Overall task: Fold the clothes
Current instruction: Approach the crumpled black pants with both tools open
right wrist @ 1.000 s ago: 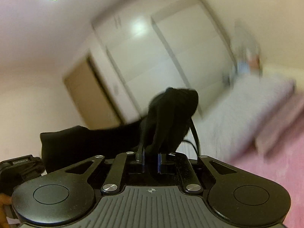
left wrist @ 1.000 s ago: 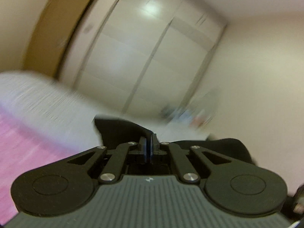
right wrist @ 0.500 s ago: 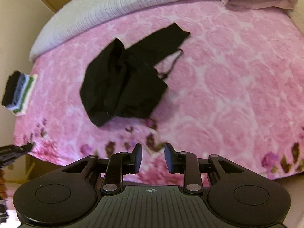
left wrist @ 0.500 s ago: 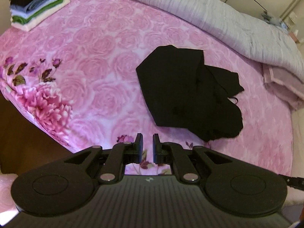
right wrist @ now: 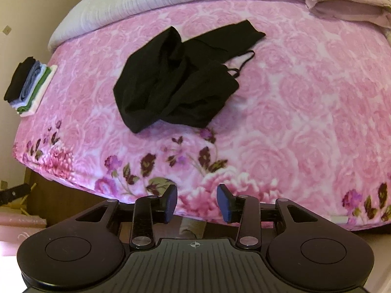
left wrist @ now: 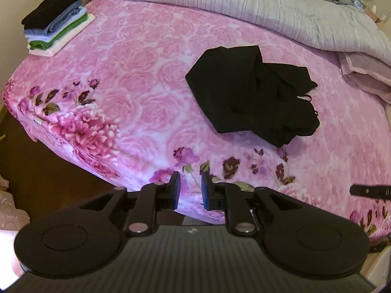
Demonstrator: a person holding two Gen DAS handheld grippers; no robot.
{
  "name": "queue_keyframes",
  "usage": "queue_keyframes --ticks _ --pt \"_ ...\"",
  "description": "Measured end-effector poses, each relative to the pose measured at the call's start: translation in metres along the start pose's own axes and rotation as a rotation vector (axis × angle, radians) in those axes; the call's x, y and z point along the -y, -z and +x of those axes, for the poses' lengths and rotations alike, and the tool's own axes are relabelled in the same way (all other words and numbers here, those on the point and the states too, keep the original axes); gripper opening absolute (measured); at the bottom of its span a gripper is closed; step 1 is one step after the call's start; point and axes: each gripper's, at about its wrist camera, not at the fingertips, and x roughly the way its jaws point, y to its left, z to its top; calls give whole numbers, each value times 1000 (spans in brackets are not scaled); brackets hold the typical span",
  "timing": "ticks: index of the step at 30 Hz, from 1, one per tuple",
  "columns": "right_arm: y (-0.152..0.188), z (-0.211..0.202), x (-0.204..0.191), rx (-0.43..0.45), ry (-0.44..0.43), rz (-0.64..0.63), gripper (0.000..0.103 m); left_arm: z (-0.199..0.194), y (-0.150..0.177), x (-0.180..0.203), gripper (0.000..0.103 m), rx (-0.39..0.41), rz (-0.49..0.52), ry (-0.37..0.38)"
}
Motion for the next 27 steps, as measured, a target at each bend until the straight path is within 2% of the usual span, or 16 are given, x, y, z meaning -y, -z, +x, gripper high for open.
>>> queue_keyframes --ticks 5,9,17,24,27 --pt "-2 -5 -12 24 7 -16 48 -10 8 -5 14 12 23 -9" --pt "-3 -6 -19 34 30 3 49 -4 -9 -8 15 24 69 -1" --pt "-22 14 -47 35 93 135 50 26 -69 -31 18 21 210 29" --pt "-53 38 -96 74 125 239 50 59 -129 -65 19 19 331 81" --pt "-50 43 -100 79 150 309 50 72 -152 -76 19 9 385 105"
